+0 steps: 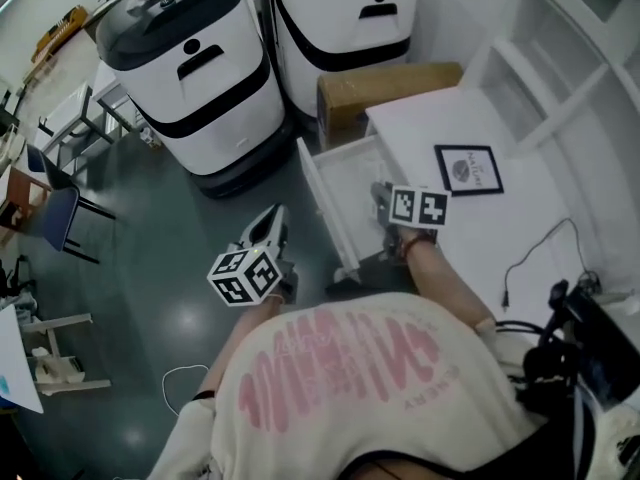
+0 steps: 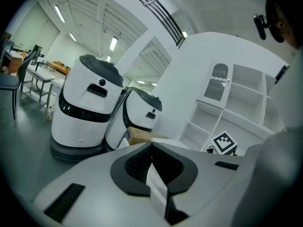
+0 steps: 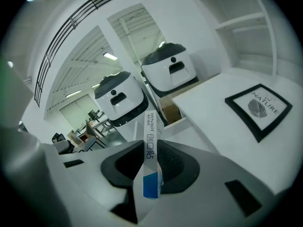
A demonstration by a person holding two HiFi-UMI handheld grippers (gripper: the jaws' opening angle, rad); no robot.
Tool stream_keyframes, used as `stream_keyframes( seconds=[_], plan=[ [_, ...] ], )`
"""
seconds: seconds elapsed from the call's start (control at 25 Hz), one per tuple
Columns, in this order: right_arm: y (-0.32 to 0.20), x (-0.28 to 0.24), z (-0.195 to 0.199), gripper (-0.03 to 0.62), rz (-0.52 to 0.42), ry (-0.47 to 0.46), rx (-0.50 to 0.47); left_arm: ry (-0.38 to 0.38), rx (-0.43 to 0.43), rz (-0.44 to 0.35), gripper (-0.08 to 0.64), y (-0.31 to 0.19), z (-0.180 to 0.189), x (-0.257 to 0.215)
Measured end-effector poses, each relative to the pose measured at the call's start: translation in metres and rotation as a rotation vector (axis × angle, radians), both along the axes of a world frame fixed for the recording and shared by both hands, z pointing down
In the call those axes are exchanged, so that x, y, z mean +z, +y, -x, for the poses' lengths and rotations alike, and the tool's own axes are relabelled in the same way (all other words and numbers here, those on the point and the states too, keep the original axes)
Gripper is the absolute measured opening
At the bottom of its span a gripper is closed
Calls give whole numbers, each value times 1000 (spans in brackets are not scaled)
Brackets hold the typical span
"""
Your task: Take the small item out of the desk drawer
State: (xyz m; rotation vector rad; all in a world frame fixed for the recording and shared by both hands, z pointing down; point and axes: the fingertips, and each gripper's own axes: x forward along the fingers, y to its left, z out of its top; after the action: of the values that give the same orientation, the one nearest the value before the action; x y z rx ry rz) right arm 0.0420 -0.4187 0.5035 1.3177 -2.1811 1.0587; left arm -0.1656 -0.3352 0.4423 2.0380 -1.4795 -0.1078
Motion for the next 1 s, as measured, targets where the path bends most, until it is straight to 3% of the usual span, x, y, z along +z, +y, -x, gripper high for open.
stream_keyframes(
  seconds=[0.2, 0.52, 0.72, 1.0],
  plan=[
    [5, -59, -9, 100, -138, -19, -6, -24, -7, -46, 29, 6, 0, -27],
    [27, -141, -5, 100, -343, -188, 10, -4, -21, -149, 29, 17, 16, -73],
    [35, -170, -3, 100, -408, -228, 8, -4, -8, -175, 29, 23, 18, -87],
    [34, -187, -6, 100, -454, -193, -3, 4, -15, -207, 29, 25, 20, -98]
  ],
)
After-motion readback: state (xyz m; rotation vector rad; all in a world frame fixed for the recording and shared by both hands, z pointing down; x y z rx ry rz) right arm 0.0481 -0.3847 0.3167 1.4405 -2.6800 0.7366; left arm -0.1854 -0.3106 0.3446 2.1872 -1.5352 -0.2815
